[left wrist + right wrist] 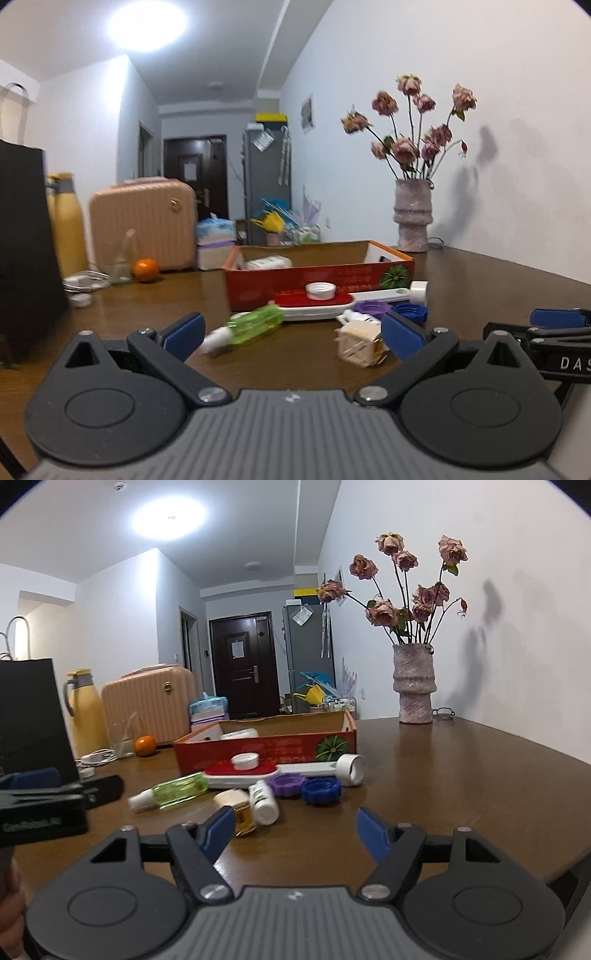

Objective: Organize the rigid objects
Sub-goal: 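Move left gripper to the beige cube box while right gripper approaches the white bottle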

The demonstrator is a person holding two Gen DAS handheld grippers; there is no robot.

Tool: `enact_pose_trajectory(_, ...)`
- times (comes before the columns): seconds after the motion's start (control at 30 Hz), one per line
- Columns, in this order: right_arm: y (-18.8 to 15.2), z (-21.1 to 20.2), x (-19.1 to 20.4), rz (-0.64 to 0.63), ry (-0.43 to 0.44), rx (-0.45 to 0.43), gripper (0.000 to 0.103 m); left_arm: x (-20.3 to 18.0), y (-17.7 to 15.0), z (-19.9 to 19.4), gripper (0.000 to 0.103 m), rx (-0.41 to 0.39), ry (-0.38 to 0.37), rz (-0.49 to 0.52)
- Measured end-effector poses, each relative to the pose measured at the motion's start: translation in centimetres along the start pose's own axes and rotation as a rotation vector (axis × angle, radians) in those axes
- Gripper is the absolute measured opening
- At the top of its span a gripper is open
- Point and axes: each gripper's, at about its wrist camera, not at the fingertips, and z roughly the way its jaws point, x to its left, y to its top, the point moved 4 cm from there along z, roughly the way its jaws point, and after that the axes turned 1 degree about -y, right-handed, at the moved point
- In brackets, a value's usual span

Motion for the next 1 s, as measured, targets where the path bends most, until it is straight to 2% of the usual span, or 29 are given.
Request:
enact_pose_trajectory(0.17, 1.7, 3.6, -1.6, -0.023, -0.022, -0.005, 0.072, -2.2, 1.0, 5.7, 0.103, 0.046, -0.054, -0.005)
enact_pose_trajectory(0.23, 2.3, 4.9, -2.2, -0.028, -0.028, -0.008, 0.072, -3.4, 1.2, 8.0, 0.099, 0.061, -0.081, 0.007)
enact_pose_trajectory(0.33, 3.2, 6.7, -3.0, -0.029, -0.034, -0.013, 0.072, -4.8, 0.7, 11.5, 0.087, 0.141, -0.103, 0.035)
enact_pose_trajectory(0.4, 3.5, 7.8, -3.5, -0.026, -0.040, -0.012, 0.073, -5.0, 0.1, 13.4, 0.077, 0.210, -0.140, 0.014)
enact_pose_trajectory(0.47, 3.4, 8.9, -3.7, -0.023, -0.041, -0.003, 0.076, -4.4, -0.3, 14.4, 0.073, 0.238, -0.141, -0.015)
enact_pose_trajectory(0.6, 2.4, 10.9, -2.8, -0.030, 0.016, 0.040, 0.077, -3.5, -1.0, 15.4, 0.070, 0.260, -0.152, -0.037)
enact_pose_trajectory(0.67, 2.2, 11.7, -2.0, -0.030, 0.036, 0.046, 0.074, -3.5, -1.0, 15.4, 0.060, 0.260, -0.164, -0.030)
enact_pose_trajectory(0.73, 2.3, 12.3, -1.9, -0.021, 0.040, 0.045, 0.074, -3.3, -0.9, 15.6, 0.060, 0.254, -0.149, -0.038)
enact_pose_trajectory(0.87, 2.7, 13.2, -1.9, -0.016, 0.032, 0.054, 0.074, -2.8, -0.7, 16.1, 0.060, 0.267, -0.170, -0.061)
enact_pose_trajectory(1.0, 2.7, 13.8, -1.5, -0.034, 0.038, 0.067, 0.074, -0.6, -0.8, 16.0, 0.063, 0.263, -0.110, -0.064)
